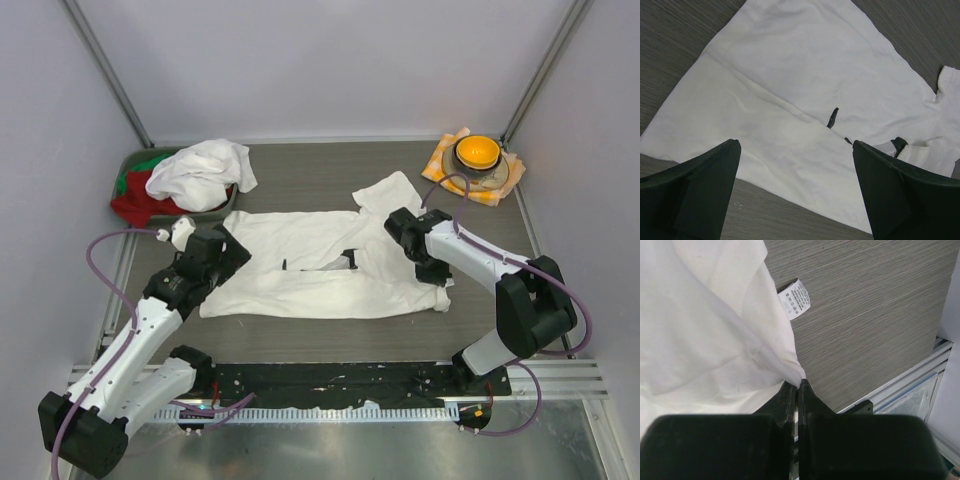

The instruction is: Fold and stack the t-shirts

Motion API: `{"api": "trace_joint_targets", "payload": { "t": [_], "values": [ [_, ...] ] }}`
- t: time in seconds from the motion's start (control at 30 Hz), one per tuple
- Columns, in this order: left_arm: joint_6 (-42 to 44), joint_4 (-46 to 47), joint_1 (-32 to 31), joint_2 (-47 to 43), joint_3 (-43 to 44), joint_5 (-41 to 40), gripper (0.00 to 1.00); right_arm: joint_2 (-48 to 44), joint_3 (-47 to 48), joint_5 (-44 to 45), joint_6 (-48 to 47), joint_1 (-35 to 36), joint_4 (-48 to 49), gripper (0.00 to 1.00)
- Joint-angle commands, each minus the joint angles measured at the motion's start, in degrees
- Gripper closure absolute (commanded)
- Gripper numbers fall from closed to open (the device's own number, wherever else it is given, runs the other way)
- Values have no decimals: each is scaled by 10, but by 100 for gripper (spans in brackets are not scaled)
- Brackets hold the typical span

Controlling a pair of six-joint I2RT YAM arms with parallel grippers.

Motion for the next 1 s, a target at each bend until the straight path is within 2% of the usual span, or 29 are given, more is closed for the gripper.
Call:
{"api": "trace_joint_targets", "payload": {
  "t": [0.0, 0.07, 0.1, 0.17, 0.2, 0.23, 0.27, 0.37, 0.47, 0.5, 0.63, 0.8, 0.97],
  "values": [
    [5, 3, 3, -11, 15, -6, 0, -2, 18, 34, -8, 1, -17, 99],
    [4, 1, 3, -13, 14, -6, 0, 1, 13, 29, -8, 0, -12, 89],
    [5, 2, 3, -14, 13, -6, 0, 2, 10, 27, -9, 1, -7, 77],
    [5, 3, 3, -11, 8, -6, 0, -3, 10, 34, -2, 1, -7, 48],
    [5, 4, 3, -9, 6, -6, 0, -16, 15, 38, 0, 1, -8, 27],
    [6, 5, 2, -2, 3, -6, 0, -23, 17, 45, 6, 1, -9, 17],
    [10, 12, 2, 4, -1, -1, 0, -31, 22, 49, 8, 1, -12, 13],
    [22, 24, 3, 36, 0, 26, 0, -64, 41, 48, 21, 1, -18, 11],
    [36, 30, 3, 73, 6, 45, 0, -112, 45, 5, 7, 4, 26, 7],
    [43, 33, 3, 84, 8, 61, 0, -124, 36, -23, 1, 3, 70, 2],
    [65, 47, 3, 141, 48, 67, 0, -147, 34, -71, -30, 4, 189, 0],
    [94, 46, 3, 245, 138, 68, 0, -112, 43, -96, -68, -7, 334, 0],
    [103, 54, 9, 330, 231, 54, 0, -33, 79, -145, -66, -54, 396, 0]
  ]
}}
